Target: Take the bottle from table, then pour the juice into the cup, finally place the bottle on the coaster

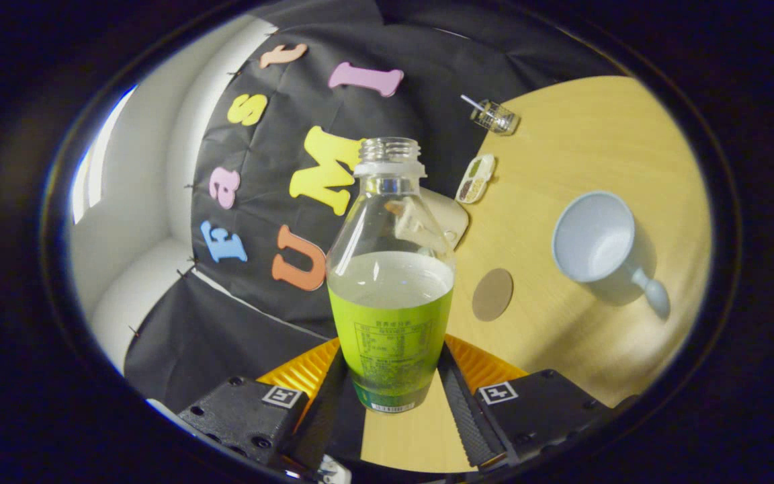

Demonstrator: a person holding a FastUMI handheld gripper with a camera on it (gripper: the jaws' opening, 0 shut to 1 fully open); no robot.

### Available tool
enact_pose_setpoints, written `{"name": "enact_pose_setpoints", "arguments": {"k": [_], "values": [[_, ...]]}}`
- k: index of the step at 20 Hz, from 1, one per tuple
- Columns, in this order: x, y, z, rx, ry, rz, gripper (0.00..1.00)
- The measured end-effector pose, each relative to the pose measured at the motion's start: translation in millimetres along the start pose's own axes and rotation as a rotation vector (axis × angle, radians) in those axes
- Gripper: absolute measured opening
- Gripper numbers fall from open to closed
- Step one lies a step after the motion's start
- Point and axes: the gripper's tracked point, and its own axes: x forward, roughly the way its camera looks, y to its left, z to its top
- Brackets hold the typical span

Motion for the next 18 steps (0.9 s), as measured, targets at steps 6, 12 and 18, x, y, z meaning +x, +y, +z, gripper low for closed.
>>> {"name": "enact_pose_setpoints", "arguments": {"k": [6,12,18], "values": [[1.4,10.8,16.4,-0.408,-0.064,-0.073,0.81],[11.9,25.4,31.8,-0.692,-0.128,-0.171,0.81],[74.9,6.6,39.3,-0.782,-0.115,-0.281,0.81]]}}
